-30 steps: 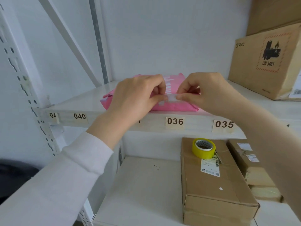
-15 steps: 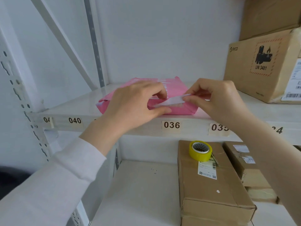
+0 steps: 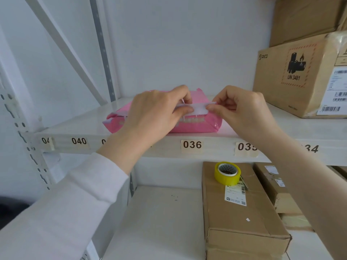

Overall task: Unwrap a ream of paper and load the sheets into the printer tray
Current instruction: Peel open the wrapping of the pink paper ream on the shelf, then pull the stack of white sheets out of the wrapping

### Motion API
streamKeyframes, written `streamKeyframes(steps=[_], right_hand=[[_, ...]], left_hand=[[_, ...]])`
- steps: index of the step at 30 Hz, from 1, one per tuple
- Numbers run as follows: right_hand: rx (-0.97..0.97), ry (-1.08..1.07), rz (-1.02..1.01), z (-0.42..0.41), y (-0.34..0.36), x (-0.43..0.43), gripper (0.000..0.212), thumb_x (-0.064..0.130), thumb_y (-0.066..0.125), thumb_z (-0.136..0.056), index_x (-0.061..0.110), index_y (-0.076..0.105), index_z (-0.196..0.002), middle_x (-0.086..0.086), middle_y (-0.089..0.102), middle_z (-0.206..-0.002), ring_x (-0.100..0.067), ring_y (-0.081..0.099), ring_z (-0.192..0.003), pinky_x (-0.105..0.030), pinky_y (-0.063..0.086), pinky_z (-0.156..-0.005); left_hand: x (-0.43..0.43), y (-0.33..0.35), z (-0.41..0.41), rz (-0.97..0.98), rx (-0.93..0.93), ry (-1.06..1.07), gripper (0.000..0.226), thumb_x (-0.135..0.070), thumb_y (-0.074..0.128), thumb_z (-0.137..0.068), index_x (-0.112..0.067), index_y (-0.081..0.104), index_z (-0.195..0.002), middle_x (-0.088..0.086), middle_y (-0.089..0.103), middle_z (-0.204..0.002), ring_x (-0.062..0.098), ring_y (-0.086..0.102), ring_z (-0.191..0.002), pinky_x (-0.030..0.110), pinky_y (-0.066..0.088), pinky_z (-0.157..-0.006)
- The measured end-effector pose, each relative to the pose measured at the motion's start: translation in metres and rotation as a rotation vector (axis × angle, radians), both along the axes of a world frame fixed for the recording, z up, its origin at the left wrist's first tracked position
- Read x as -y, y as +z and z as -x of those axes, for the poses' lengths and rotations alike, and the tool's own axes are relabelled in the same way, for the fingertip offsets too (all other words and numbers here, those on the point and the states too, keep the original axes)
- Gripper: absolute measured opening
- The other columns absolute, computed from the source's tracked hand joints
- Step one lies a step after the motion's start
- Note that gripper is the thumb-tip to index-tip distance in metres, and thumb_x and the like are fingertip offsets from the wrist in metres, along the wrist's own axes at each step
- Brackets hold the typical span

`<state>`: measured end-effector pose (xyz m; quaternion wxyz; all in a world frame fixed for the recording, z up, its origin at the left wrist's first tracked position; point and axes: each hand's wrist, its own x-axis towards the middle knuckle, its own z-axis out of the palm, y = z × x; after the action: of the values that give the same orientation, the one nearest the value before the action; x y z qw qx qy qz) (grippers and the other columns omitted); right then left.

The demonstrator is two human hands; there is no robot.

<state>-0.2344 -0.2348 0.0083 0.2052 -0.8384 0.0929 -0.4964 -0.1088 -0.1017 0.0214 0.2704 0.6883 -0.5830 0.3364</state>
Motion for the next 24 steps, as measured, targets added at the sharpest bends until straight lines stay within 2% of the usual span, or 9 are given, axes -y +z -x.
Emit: streamKeyframes(steps=[4,7,9,11,13,17,20,22,24], right_hand=[[0.023,0.012,-0.046,0.000,-0.002,-0.001,0.011,0.016,0.069,-0.079,0.012,0.059,-0.075,0.013,0.059,-0.060,0.003,0.058,-0.059,-0.005,0.043,-0.062],[0.029,0.035,-0.004,0.003,-0.005,-0.003,0.012,0.009,0.067,-0.081,0.007,0.058,-0.088,0.010,0.059,-0.069,0.011,0.058,-0.066,-0.004,0.047,-0.069],[0.028,0.074,0.124,0.006,-0.007,-0.004,0.013,0.007,0.064,-0.082,0.006,0.056,-0.092,-0.001,0.061,-0.083,0.002,0.061,-0.078,-0.020,0.054,-0.074],[0.001,0.026,0.370,0.008,-0.009,-0.004,0.010,0.013,0.061,-0.084,0.009,0.059,-0.092,-0.008,0.061,-0.099,-0.017,0.061,-0.085,-0.042,0.055,-0.066],[-0.037,-0.092,0.580,0.010,-0.009,-0.004,0.010,0.021,0.059,-0.084,0.015,0.062,-0.092,-0.009,0.061,-0.109,-0.026,0.059,-0.092,-0.044,0.053,-0.057],[-0.062,-0.238,0.870,0.009,-0.006,-0.001,0.011,0.025,0.061,-0.084,0.016,0.067,-0.083,-0.014,0.064,-0.109,-0.032,0.048,-0.112,-0.044,0.046,-0.076],[-0.084,-0.238,0.885,0.009,-0.005,0.000,0.014,0.023,0.061,-0.084,0.013,0.064,-0.076,-0.014,0.065,-0.106,-0.030,0.041,-0.114,-0.044,0.046,-0.080],[-0.085,-0.211,0.872,0.011,-0.006,-0.001,0.016,0.022,0.060,-0.085,0.011,0.062,-0.073,-0.014,0.065,-0.105,-0.029,0.041,-0.112,-0.045,0.047,-0.078],[-0.087,-0.185,0.849,0.013,-0.009,-0.001,0.016,0.021,0.060,-0.085,0.010,0.062,-0.074,-0.015,0.065,-0.105,-0.030,0.041,-0.111,-0.045,0.047,-0.080]], left_hand=[[0.003,0.010,-0.002,-0.064,-0.008,0.021,0.025,-0.045,0.054,-0.086,-0.022,0.057,-0.096,0.005,0.070,-0.080,0.032,0.061,-0.073,0.035,0.043,-0.064],[0.004,0.013,-0.003,-0.097,-0.026,0.028,0.024,-0.046,0.053,-0.086,-0.024,0.056,-0.097,0.003,0.068,-0.078,0.031,0.060,-0.076,0.033,0.042,-0.065],[0.006,0.016,-0.003,-0.115,-0.065,0.029,0.022,-0.045,0.053,-0.087,-0.025,0.056,-0.097,-0.001,0.071,-0.089,0.028,0.061,-0.083,0.033,0.042,-0.069],[0.007,0.019,-0.003,-0.133,-0.121,0.020,0.019,-0.043,0.054,-0.087,-0.026,0.056,-0.095,-0.008,0.071,-0.097,0.024,0.061,-0.089,0.032,0.041,-0.072],[0.008,0.023,-0.004,-0.159,-0.140,0.009,0.017,-0.042,0.054,-0.088,-0.026,0.055,-0.094,-0.012,0.071,-0.094,0.021,0.061,-0.087,0.033,0.043,-0.073],[0.006,0.024,-0.003,-0.199,-0.097,-0.003,0.009,-0.034,0.051,-0.091,-0.028,0.044,-0.092,-0.016,0.065,-0.086,0.020,0.054,-0.079,0.030,0.034,-0.066],[-0.001,0.020,-0.001,-0.145,-0.073,-0.072,0.016,-0.022,0.053,-0.089,-0.029,0.039,-0.088,-0.015,0.064,-0.100,0.015,0.057,-0.092,0.034,0.043,-0.069],[-0.008,0.013,0.002,-0.032,0.042,-0.185,0.017,-0.011,0.056,-0.084,-0.025,0.046,-0.084,-0.011,0.064,-0.106,0.014,0.054,-0.100,0.039,0.048,-0.074],[-0.012,0.001,0.002,0.035,0.192,-0.243,0.009,-0.008,0.059,-0.080,-0.017,0.057,-0.081,-0.003,0.065,-0.110,0.018,0.055,-0.104,0.037,0.047,-0.079]])
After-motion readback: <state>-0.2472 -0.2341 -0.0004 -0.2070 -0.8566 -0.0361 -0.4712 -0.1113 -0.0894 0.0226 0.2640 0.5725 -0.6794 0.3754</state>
